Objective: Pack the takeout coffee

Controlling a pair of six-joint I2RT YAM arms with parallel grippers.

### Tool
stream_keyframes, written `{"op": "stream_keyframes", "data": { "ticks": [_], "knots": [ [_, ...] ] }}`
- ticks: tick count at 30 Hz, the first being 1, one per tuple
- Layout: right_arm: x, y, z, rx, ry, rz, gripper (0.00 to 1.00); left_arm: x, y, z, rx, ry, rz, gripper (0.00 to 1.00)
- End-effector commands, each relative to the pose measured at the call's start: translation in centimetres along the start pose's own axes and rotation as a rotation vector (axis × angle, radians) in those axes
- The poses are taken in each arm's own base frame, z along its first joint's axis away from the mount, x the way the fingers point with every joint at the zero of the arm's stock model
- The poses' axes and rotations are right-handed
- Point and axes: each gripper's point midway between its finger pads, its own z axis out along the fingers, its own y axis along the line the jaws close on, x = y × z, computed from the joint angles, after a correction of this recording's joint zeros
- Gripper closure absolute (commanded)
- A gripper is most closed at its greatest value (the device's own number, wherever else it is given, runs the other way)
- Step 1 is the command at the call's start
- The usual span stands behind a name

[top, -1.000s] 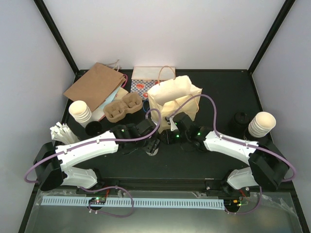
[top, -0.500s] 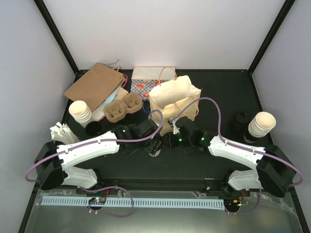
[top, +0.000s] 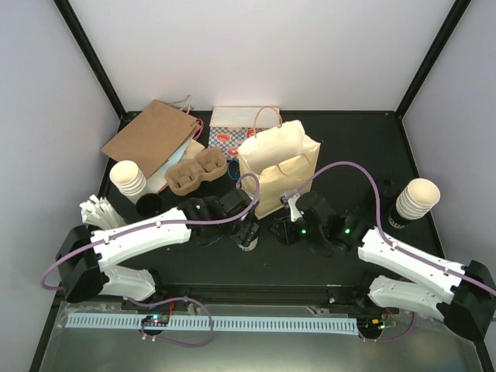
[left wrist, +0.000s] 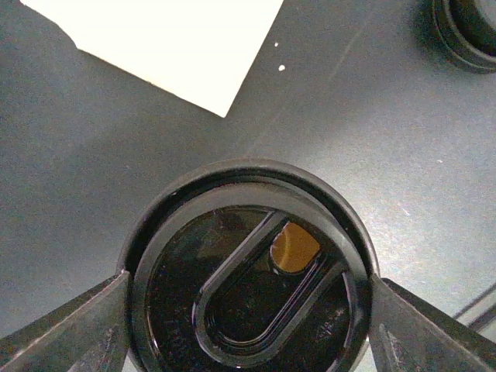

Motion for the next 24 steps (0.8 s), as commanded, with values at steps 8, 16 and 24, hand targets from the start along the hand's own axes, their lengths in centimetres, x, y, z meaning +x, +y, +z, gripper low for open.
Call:
{"op": "stream_keyframes", "data": {
  "ticks": [8, 16, 24],
  "knots": [
    [-1.3, 0.8, -2.2, 0.010, -0.021, -0.125, 0.49, -2.3, -1.3, -4.7, 0.064, -0.054, -0.010, 0.01],
    [-2.0, 1.7, -2.9, 0.041, -0.015, -0.204, 0.14, -3.4, -0.5, -8.4, 0.072, -0.148, -0.032, 0.01],
    [-2.1, 5.4, -1.7, 0.149, 0.050, -0.384, 0.06, -3.5, 4.9, -11.3, 0.053, -0.287, -0.183, 0.01]
  ]
}}
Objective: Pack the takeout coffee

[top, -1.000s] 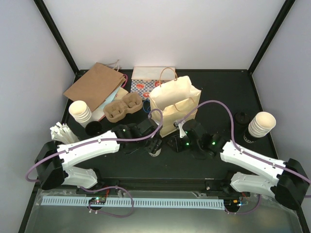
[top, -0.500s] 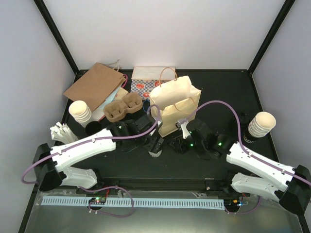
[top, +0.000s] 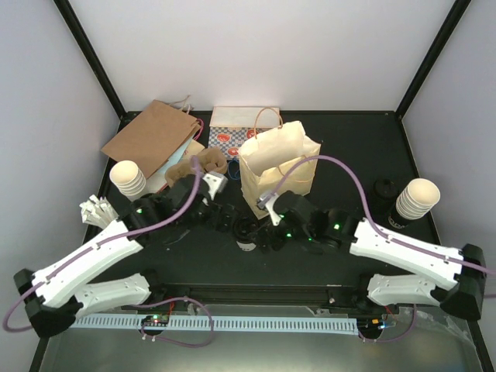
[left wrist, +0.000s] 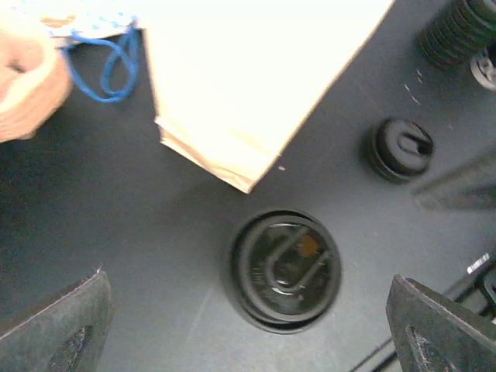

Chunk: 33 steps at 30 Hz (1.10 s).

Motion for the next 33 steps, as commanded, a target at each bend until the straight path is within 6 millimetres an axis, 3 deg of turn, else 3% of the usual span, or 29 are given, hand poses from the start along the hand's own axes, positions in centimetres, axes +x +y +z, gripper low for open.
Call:
{"op": "stream_keyframes", "data": {
  "ticks": [1, 6, 14, 26, 33],
  "knots": [
    [-0.8, 0.2, 0.8, 0.127, 0.049, -0.107, 0.06, -0.3, 3.2, -1.3, -0.027, -0.051, -0.091, 0.01],
    [-1.0, 0.4, 3.1, 0.177, 0.170, -0.199, 0.05, 0.4, 5.6, -2.1, -0.035, -0.063, -0.147, 0.01],
    [-0.8, 0.6, 6.1, 0.211, 0.304, -0.238, 0.07, 1.4, 7.8, -3.1, -0.086, -0.072, -0.182, 0.01],
    [-0.1, 0.1, 8.1, 0.247, 0.381, -0.247, 0.16, 1.8, 9.2, -3.3, -0.110, -0.072, -0.196, 0.01],
    [0.2, 0.0, 8.5, 0.255, 0.404, -0.256, 0.16, 1.9, 9.4, -3.2, -0.114, -0.069, -0.196, 0.01]
  ]
}}
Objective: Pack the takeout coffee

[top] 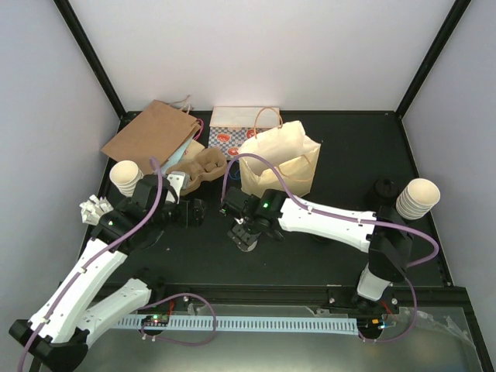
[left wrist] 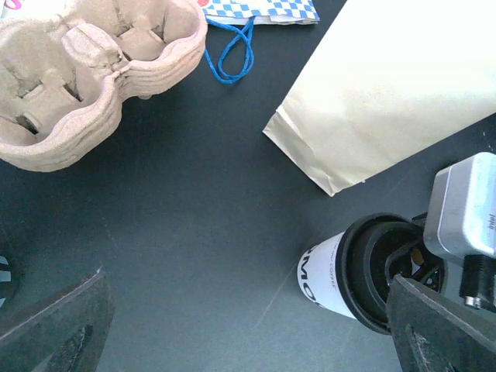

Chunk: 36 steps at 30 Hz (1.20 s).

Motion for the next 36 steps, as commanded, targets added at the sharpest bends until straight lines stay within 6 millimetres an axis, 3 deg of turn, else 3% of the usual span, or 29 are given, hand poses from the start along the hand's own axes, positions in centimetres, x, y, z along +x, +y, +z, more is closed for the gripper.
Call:
{"op": "stream_keyframes", "data": {
  "ticks": [1, 17, 22, 29, 36],
  "knots": [
    [-0.3, -0.3, 0.0, 0.029, 0.011, -0.020, 0.16, 0.2, 0.0, 0.0, 0.010, 0.015, 0.013, 0.01],
    [-0.4, 0.0, 0.7, 0.023, 0.033, -0.039, 0.22, 0.1, 0.4, 0.1, -0.002, 0.009, 0.007, 0.01],
    [-0.4, 0.0, 0.1, 0.019, 0.027, -0.035, 0.25, 0.2, 0.5, 0.3, -0.003, 0.014, 0.006, 0.01],
    [-1.6, -0.7, -3.2, 0.027, -0.066, -0.017, 0.26, -0.1, 1.1, 0.0, -0.036, -0.016, 0.004, 0.01],
    [-3.4, -1.6, -8.6, 0.022, -0.231, 0.025, 0.29, -0.6, 0.3, -0.3, 0.010, -0.039, -0.003, 0.01]
  ]
}}
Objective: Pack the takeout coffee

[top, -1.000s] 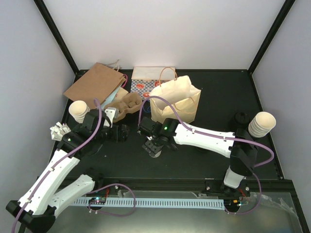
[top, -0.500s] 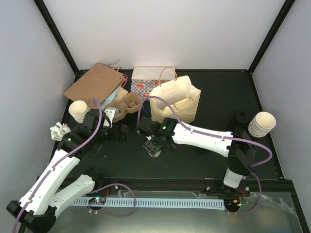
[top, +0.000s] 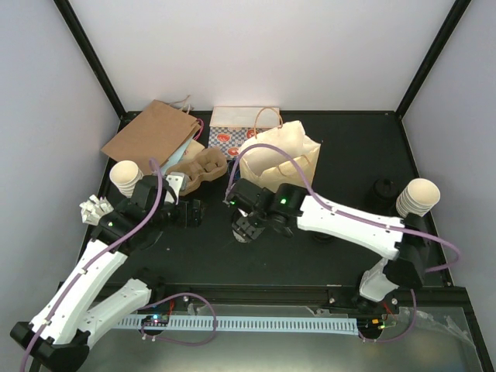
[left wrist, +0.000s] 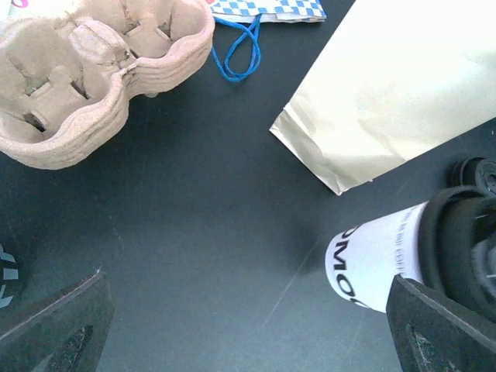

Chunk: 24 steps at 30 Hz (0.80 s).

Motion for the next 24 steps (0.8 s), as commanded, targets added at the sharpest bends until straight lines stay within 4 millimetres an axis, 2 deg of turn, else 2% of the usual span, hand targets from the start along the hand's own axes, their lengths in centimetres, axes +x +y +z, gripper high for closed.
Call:
{"op": "stream_keyframes", "data": {
  "ticks": [1, 7, 15, 20, 24],
  "knots": [
    [-3.0, -1.2, -5.5, 0.017, -0.186, 0.043, 0.29, -0.9, -0.5, -0.5, 0.030, -0.041, -0.007, 0.01],
    [-5.1, -2.8, -11.5, 0.035, -0.383, 0.095, 0.30, -1.9, -1.3, -0.9, 0.069, -0.077, 0.002, 0.01],
    [-7.4, -6.0, -21.1, 0.103, -0.641, 0.155, 0.36, -4.5, -3.4, -1.3, 0.155, -0.123, 0.016, 0.01],
    [-8.1, -7.8, -26.4, 0.157, -0.785, 0.173, 0.36, -6.0, -4.5, -0.7, 0.188, -0.113, 0.007, 0.01],
    [-8.1, -10.1, -29.5, 0.263, -0.851, 0.195, 0.36, -7.4, -5.3, -0.2, 0.201, -0.106, 0.007, 0.01]
  ]
}}
